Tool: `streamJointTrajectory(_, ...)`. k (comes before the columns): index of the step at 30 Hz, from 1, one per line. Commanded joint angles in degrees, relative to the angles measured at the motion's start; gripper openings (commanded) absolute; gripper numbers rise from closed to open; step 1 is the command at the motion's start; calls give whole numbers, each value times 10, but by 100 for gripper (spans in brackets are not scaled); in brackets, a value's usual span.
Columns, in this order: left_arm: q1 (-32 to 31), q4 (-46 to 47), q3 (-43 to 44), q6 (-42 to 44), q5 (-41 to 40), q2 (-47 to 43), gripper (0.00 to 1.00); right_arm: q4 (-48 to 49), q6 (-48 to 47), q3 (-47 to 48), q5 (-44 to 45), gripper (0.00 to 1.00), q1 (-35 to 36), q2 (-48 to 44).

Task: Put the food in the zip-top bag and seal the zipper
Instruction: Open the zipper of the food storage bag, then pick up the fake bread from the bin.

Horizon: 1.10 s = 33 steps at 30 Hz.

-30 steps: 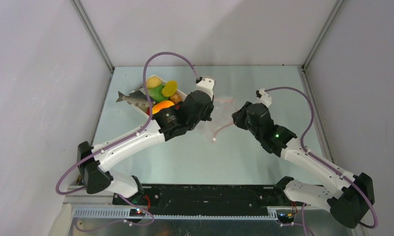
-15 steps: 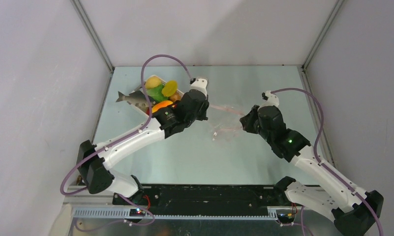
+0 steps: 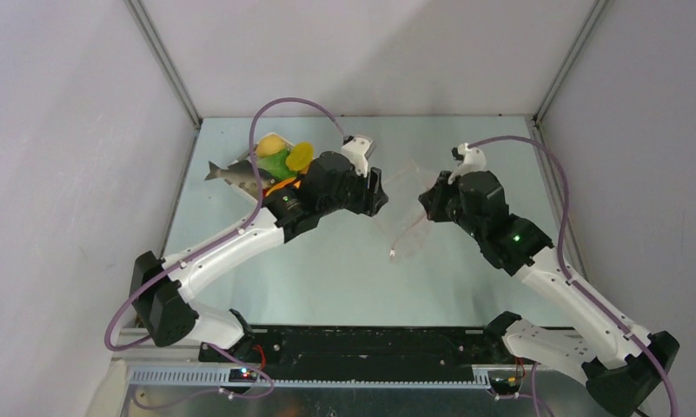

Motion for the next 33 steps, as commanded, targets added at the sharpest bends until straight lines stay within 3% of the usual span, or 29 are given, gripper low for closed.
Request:
streamJointTrajectory(1, 2, 34, 39, 7, 74, -4, 66, -31, -74, 93, 70, 0, 11, 11)
streamJointTrajectory(3, 1, 48, 38, 2, 92, -12, 81, -63, -109, 125, 88, 0, 11, 25)
streamJointTrajectory(4, 1, 53, 37, 0, 96, -14, 93, -91, -117, 136, 99, 0, 11, 29)
streamJointTrajectory(6, 1, 63, 37, -3, 107, -22, 99, -130, -136, 168, 124, 0, 13, 39)
streamJointTrajectory(16, 3, 50, -15, -5, 100, -115, 100, -190, -151, 190, 164, 0, 15, 88)
streamJointTrajectory(21, 35, 28, -74, -19, -15, -185, 100, -202, -132, 190, 175, 0, 15, 131)
streamJointTrajectory(27, 200, -49, -79, -85, -85, -121, 100, -197, -122, 189, 157, 0, 9, 158)
streamJointTrajectory(30, 278, -70, -51, -75, -59, -42, 100, -194, -120, 189, 141, 0, 5, 168)
streamJointTrajectory(33, 315, -76, -32, 2, 6, 2, 100, -198, -119, 189, 129, 0, -1, 171)
